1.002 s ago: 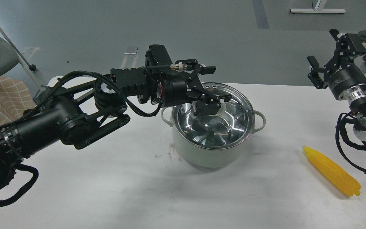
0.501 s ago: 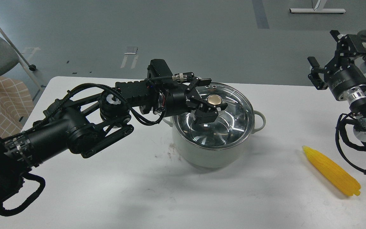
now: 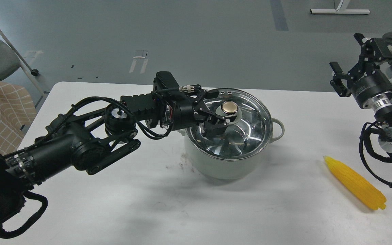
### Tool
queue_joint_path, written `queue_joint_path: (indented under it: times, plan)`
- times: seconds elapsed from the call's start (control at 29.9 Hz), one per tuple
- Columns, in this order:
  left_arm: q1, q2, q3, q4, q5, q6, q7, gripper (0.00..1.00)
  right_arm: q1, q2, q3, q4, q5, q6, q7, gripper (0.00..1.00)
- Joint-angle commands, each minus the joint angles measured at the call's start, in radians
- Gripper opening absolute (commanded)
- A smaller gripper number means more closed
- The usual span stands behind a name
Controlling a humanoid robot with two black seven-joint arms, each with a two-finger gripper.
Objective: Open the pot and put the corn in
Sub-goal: 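Close the left gripper on the glass lid's knob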
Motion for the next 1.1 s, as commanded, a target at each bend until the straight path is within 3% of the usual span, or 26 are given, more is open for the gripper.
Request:
queue_joint_path:
  times: [0.0,0.07,0.13,0.77,1.07]
  plan:
    - [0.004,-0.001,0.0,0.0,0.0,0.0,0.0,0.71,-0.002,0.0,0.0,0.0,0.001,0.0,0.0,1.0]
    - [0.005,-0.001,0.0,0.0,0.0,0.0,0.0,0.67,-0.004,0.001,0.0,0.0,0.001,0.0,0.0,1.0]
    - [0.007,-0.002,0.0,0.0,0.0,0.0,0.003,0.55,-0.006,0.001,0.003,0.0,0.001,0.0,0.0,1.0]
    - [0.022,-0.004,-0.003,-0.003,0.0,0.0,0.002,0.53,-0.021,0.006,0.012,0.0,-0.001,0.0,0.0,1.0]
    - [0.02,-0.012,-0.003,-0.005,0.0,0.0,0.002,0.23,-0.022,0.009,0.012,0.001,-0.001,0.0,0.0,1.0]
